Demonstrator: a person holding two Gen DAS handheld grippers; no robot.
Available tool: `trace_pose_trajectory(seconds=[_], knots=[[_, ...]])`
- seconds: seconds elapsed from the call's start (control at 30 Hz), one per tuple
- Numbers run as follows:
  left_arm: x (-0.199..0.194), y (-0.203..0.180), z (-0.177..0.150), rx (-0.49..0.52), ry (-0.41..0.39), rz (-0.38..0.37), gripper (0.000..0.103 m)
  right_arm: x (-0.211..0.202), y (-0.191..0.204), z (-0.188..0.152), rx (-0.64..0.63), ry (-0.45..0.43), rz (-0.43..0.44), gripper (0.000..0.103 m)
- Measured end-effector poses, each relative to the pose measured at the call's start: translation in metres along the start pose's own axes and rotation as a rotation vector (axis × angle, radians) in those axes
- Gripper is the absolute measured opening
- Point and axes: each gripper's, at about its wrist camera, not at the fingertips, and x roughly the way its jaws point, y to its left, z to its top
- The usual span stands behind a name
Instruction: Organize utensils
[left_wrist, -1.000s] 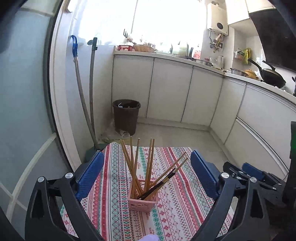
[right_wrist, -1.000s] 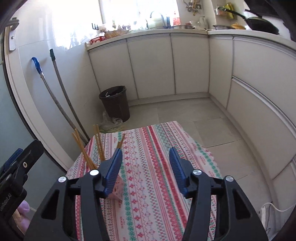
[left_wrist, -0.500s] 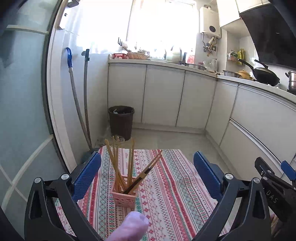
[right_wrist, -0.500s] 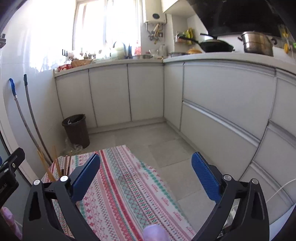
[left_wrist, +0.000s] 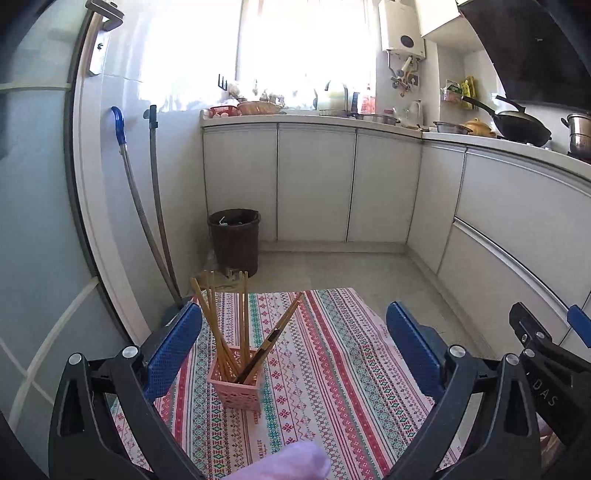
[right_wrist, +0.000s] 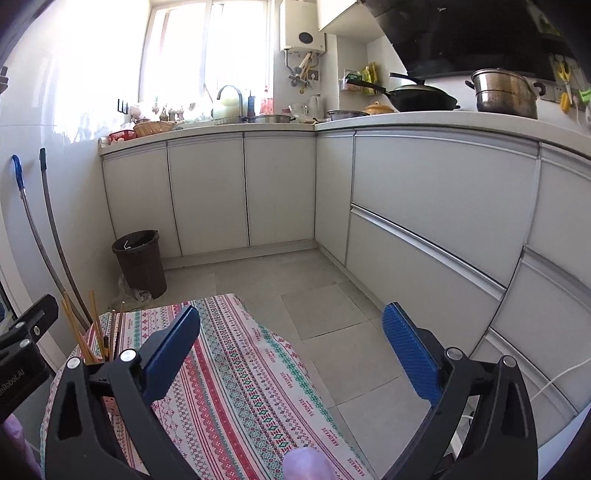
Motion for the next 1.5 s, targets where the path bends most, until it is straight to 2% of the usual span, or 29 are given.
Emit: trace_pose_trajectory(seconds=[0.37, 1.5], knots=[[0.004, -0.005, -0.003, 0.007, 0.018, -0.014, 0.096, 0.009, -0.002, -0.005, 0.021, 0.053, 0.023, 0.096], [0.008, -0.004, -0.005, 0.017, 0.027, 0.000, 0.096, 0.011, 0.002, -0.008, 0.005, 0.063, 0.015, 0.096]])
